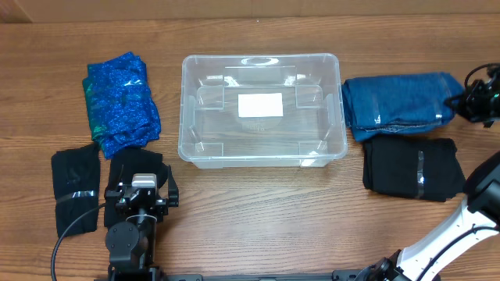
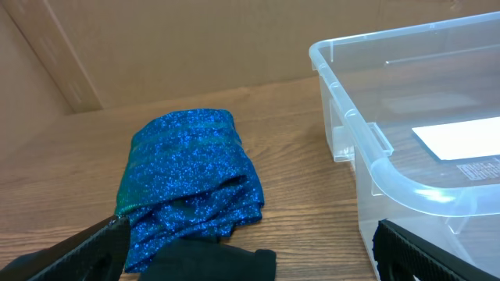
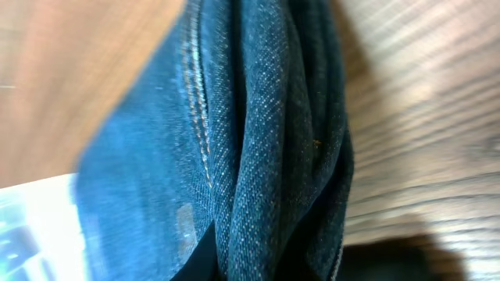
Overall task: Pack container
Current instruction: 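Reach right gripper to the folded blue jeans and grasp and lift them, then carry the jeans over the bin and lower them into its right half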
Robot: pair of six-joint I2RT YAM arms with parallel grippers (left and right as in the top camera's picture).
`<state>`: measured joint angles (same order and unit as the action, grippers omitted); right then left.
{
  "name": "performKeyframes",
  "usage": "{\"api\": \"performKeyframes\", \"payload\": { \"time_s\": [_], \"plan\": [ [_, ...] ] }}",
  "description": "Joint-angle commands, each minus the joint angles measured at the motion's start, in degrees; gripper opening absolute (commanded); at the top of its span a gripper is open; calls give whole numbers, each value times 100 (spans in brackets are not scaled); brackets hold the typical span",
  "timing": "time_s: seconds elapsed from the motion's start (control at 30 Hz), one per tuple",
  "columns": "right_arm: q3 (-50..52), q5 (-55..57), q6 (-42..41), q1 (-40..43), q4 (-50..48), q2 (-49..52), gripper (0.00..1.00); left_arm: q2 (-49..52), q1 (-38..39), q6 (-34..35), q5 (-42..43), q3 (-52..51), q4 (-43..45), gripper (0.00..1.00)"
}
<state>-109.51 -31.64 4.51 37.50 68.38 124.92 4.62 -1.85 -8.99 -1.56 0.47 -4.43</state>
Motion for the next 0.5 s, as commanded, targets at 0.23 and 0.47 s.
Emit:
{"api": "performKeyframes", "payload": {
  "time_s": [0.23,0.47],
  "plan": [
    [-1115,-1274,-1023,-50,37,-2400,4,-15,37,2,-31,-20,20,100],
    [-1362,-1665,-1510,-407,39,-3383,4,-15,37,2,-31,-20,20,100]
  ]
}}
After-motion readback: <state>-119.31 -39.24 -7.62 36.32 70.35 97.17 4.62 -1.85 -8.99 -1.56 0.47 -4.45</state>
